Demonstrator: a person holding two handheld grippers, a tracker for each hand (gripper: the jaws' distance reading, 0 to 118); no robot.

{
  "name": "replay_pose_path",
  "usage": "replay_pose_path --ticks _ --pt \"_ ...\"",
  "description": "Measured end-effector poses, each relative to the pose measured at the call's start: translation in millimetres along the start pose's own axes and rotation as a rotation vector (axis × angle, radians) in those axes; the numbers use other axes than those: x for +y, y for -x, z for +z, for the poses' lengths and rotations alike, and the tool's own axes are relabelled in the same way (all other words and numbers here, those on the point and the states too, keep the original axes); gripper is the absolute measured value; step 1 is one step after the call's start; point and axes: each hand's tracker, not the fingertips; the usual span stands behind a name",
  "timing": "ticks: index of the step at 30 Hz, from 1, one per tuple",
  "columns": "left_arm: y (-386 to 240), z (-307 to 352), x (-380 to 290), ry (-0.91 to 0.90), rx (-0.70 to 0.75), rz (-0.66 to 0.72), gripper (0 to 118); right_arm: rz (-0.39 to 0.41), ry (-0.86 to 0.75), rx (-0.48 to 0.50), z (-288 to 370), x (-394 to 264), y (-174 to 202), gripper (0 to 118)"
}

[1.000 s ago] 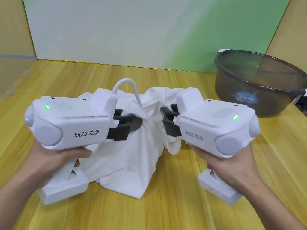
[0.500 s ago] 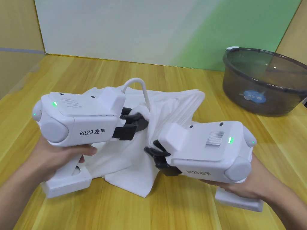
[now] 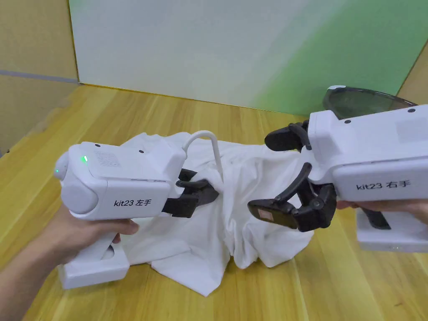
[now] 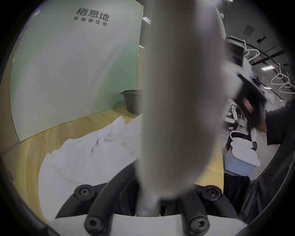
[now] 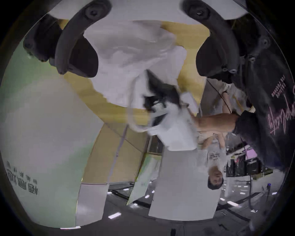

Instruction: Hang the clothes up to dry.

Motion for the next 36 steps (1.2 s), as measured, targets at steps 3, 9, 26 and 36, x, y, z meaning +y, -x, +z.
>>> replay_pose_path --ticks 3,9,26,36 --pt "2.0 0.7 0.1 0.003 -0.033 -0.012 2 0.047 0.117 0.047 -14.3 15.9 -34.3 118" --pt "18.6 5.7 -2.2 0.002 -0.098 -0.043 2 0.116 0.448 0.28 -83.8 4.9 -54.2 90" --pt "19.9 6.3 -1.0 0.045 -0.234 -0.151 2 0.141 0.515 0.367 -125.4 -23.1 -31.8 13" --pt "25.9 7.8 -7.1 0.074 -0.196 -0.148 96 -0.003 0.504 0.359 -118.9 -36.2 -17.3 8"
